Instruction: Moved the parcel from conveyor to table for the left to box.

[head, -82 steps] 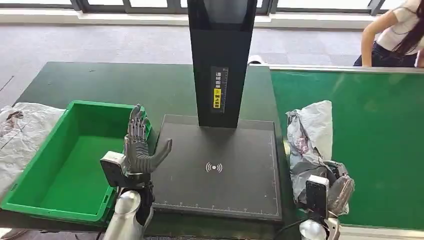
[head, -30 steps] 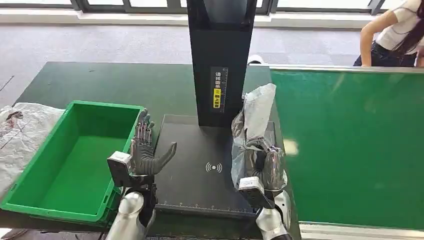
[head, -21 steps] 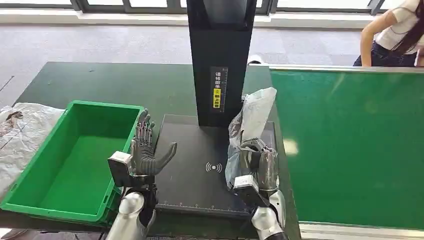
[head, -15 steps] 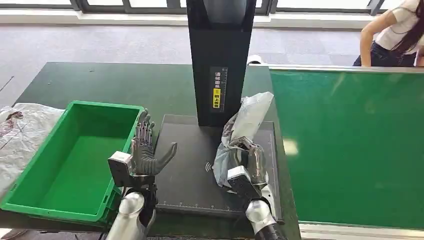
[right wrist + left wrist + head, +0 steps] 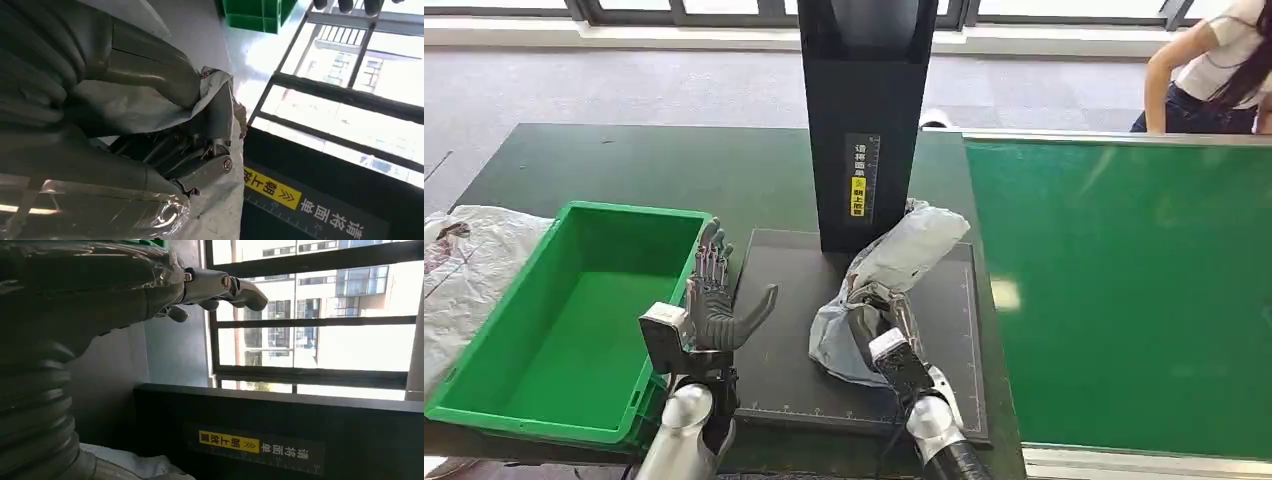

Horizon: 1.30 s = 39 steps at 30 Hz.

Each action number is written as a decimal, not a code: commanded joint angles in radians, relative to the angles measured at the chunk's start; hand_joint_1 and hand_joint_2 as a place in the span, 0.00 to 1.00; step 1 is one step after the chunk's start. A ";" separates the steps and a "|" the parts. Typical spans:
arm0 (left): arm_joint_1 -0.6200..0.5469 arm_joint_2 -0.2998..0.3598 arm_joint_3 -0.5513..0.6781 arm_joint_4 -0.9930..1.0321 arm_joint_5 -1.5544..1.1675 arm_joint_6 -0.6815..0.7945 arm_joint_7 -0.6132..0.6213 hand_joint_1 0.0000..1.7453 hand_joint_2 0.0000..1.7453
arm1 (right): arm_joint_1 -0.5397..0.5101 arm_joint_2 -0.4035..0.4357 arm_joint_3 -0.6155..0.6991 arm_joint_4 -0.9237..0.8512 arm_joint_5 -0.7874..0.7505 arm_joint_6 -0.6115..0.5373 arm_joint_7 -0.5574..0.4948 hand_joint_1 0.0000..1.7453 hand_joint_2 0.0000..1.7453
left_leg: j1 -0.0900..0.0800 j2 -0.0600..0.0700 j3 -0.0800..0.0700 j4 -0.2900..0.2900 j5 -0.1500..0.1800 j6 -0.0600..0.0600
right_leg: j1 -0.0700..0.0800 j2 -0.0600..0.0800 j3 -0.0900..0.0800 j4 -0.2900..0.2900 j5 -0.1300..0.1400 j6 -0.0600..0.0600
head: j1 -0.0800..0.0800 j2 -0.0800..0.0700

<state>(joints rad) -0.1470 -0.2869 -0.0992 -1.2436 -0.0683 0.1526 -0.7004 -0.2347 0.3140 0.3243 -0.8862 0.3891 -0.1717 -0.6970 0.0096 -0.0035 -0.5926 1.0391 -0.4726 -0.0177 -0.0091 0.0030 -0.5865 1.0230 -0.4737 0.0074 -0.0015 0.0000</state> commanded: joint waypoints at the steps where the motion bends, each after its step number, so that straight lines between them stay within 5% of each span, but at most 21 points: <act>1: -0.037 -0.024 0.009 0.054 0.003 0.000 0.002 0.00 1.00 | -0.053 -0.007 0.042 0.076 -0.002 0.001 -0.001 1.00 1.00 | 0.000 0.000 0.000 -0.001 0.001 0.000 | 0.000 0.000 0.000 0.000 0.001 0.000 | 0.000 0.000; 4: -0.037 -0.024 0.009 0.054 0.003 0.000 0.002 0.00 1.00 | -0.053 -0.007 0.042 0.076 -0.002 0.001 -0.001 1.00 1.00 | 0.000 0.000 0.000 0.000 0.000 0.000 | 0.000 0.000 0.000 0.000 0.000 0.000 | 0.000 0.000; 5: -0.037 -0.021 0.012 0.052 0.001 0.006 0.002 0.00 1.00 | -0.053 -0.001 0.049 0.069 -0.085 0.066 -0.001 0.00 1.00 | 0.000 0.000 0.000 -0.002 0.001 0.001 | 0.000 0.000 0.001 -0.002 0.001 0.000 | 0.000 0.000; 19: -0.031 -0.015 0.010 0.046 0.003 0.004 0.002 0.00 1.00 | -0.071 -0.021 0.084 0.074 -0.142 0.040 -0.001 0.00 1.00 | 0.000 0.000 0.000 -0.001 0.001 0.001 | 0.000 -0.001 0.001 -0.001 0.001 0.000 | 0.000 0.000; 29: -0.028 -0.011 0.016 0.031 0.009 0.016 0.002 0.00 1.00 | -0.034 -0.092 0.254 -0.134 -0.235 -0.231 -0.001 0.00 1.00 | 0.000 -0.001 0.000 -0.001 0.001 0.000 | 0.000 -0.001 0.000 -0.001 0.000 0.000 | 0.000 0.000; 39: -0.035 -0.009 0.019 0.039 0.008 0.017 0.002 0.00 1.00 | -0.027 -0.107 0.284 -0.169 -0.246 -0.284 -0.001 0.00 1.00 | 0.000 -0.001 0.000 -0.001 0.001 0.001 | 0.000 -0.001 0.001 -0.001 0.000 0.000 | 0.000 0.000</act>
<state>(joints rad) -0.1469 -0.2850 -0.0992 -1.2444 -0.0652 0.1675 -0.7004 -0.2476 0.2747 0.5276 -1.0254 0.1492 -0.4509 -0.6973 0.0096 -0.0033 -0.5927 1.0391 -0.4727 -0.0177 -0.0091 0.0031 -0.5871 1.0230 -0.4737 0.0073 -0.0015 0.0000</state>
